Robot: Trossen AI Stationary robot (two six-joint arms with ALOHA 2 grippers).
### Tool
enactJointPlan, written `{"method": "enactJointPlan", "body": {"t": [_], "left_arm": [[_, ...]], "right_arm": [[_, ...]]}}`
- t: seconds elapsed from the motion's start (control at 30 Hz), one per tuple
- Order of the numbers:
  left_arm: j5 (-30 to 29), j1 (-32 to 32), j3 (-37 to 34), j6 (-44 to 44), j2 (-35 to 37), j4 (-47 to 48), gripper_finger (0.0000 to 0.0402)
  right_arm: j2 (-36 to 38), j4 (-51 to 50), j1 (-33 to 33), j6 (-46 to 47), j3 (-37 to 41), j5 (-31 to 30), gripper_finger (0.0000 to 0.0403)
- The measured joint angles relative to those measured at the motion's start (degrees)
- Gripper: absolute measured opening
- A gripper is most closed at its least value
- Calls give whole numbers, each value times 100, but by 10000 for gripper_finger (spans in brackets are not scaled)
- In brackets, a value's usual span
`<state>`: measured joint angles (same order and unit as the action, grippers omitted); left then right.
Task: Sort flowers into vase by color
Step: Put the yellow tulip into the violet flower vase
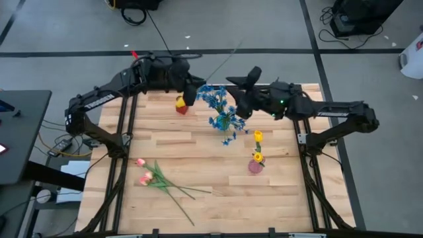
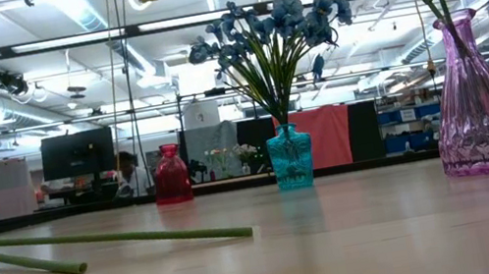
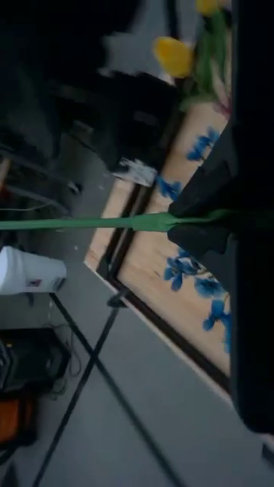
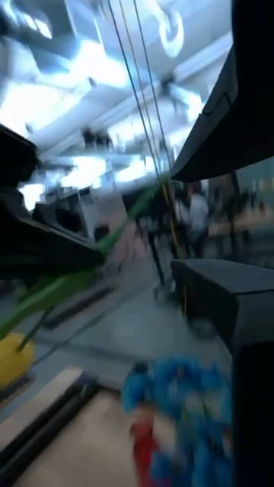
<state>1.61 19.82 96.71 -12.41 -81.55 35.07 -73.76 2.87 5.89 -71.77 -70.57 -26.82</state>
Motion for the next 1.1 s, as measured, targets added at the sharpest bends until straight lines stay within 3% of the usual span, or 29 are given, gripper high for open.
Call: {"method": "enactJointPlan", "body": {"t": [0.2,0.6,0.9,1.1], "left_arm": [[547,115,2,-917,-58,-250,25],[623,114,2,-1342,-54,-274,25],[618,107,-2,-1377,-50,-287,26],[621,102,-2,-1379,-49,-304,26]], "right_arm": [[-416,1048,-122,-1598,0,-622,185],[-1216,2523,-230,-3922,0,-968,157],[-1610,3286,-72,-4417,4,-959,140],[-1619,3529,20,-4387,4,-642,86]]}}
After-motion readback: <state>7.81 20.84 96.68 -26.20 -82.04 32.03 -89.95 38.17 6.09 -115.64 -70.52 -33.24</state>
